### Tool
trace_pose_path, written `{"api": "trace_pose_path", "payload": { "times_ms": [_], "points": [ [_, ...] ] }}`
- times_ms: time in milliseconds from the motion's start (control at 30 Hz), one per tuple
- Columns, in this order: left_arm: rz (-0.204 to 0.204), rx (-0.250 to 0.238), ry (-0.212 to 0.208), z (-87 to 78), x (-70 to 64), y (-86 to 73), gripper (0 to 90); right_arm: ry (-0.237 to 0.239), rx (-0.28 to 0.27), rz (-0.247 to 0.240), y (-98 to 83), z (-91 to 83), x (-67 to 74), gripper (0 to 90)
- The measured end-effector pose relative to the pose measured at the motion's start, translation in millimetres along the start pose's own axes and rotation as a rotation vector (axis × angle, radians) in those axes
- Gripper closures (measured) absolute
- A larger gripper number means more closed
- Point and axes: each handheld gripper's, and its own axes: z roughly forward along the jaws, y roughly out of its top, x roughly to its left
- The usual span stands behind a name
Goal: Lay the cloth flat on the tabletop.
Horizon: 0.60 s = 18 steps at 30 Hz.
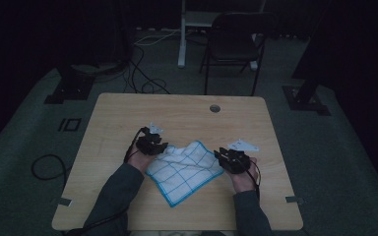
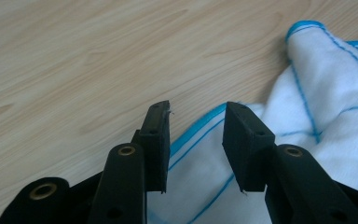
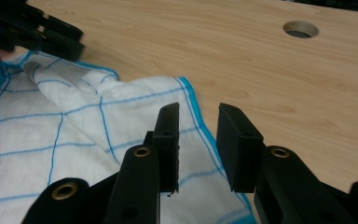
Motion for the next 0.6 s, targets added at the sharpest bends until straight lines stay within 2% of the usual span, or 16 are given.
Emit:
{"api": "trace_pose_path", "payload": {
  "times_ms": [167, 400, 600],
  "points": [
    [0.016, 0.028, -0.029, 10.0, -7.3, 2.9, 60.0, 0.012, 0.010, -0.009, 8.7, 11.8, 2.0, 70.3],
    [0.028, 0.082, -0.027, 21.4, -11.8, 0.9, 60.0, 0.046, 0.034, 0.016, 23.3, 37.0, 1.2, 68.3],
    [0.015, 0.103, -0.022, 26.2, -14.5, -1.5, 60.3, 0.058, 0.092, 0.063, 36.7, 68.0, 0.2, 58.4]
  ]
}}
